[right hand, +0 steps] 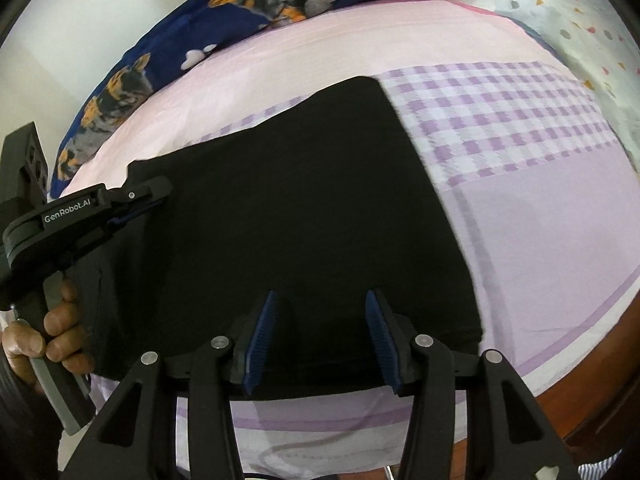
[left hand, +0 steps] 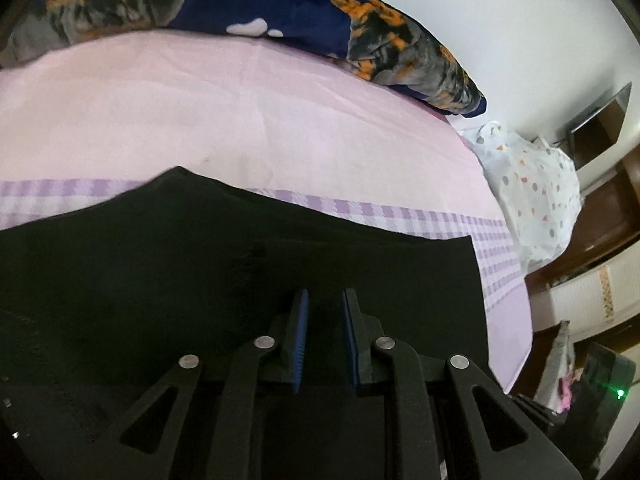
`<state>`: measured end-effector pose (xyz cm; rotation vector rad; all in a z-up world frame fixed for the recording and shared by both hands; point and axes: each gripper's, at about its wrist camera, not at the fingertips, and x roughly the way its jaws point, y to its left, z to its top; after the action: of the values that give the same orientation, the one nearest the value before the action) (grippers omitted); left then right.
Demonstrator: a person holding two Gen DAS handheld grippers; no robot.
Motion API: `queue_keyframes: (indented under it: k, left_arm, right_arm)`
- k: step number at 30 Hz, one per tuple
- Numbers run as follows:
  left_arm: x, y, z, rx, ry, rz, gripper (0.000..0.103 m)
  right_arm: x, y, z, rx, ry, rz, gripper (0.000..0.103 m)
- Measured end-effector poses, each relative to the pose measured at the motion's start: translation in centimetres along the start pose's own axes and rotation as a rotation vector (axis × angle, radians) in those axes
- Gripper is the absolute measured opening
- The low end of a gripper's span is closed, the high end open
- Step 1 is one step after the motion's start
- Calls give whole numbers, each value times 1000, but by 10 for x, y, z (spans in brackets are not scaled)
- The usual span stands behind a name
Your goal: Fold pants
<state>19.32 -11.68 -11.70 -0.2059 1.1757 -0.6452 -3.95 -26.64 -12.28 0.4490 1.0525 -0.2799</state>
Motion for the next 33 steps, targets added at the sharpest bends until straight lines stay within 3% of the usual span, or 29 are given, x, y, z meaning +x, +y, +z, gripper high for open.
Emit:
queue_keyframes:
  k: [2, 6, 10, 15, 19, 21, 23, 25, 26, 27, 33]
  left_arm:
    - [-13, 3, -2, -4, -21, 5, 20]
    - [-57, 20, -17, 0, -96, 49, 32]
    - [-113, 45, -38, 1, -174, 90, 35]
    - [-184, 89, -70, -97, -276, 92, 38]
    - [-220, 121, -100, -190, -329, 116, 40]
    - [-228, 134, -114, -239, -340, 119, 40]
    - [-235, 153, -131, -305, -346, 102, 41]
    - [-237, 165, -145, -358, -353, 83, 48]
    - [-237, 172, -153, -396, -356, 63, 57]
    - [-236, 178, -160, -429, -352, 42, 63]
    - [-217, 212, -176, -595, -350, -71, 64]
  right_arm:
    - [1, 5, -1, -10, 10, 26, 46]
    - [5, 22, -6, -49, 32, 67, 46]
    - [10, 50, -12, -114, 64, 117, 46]
    - [18, 90, -21, -186, 119, 196, 46]
    - [24, 124, -27, -266, 151, 227, 46]
    - [25, 134, -28, -281, 162, 256, 46]
    - [24, 142, -28, -270, 168, 293, 56]
    - [21, 146, -27, -257, 165, 326, 67]
    - [20, 148, -27, -255, 159, 333, 70]
    - [17, 149, -27, -257, 147, 337, 70]
    - [6, 153, -26, -278, 97, 310, 71]
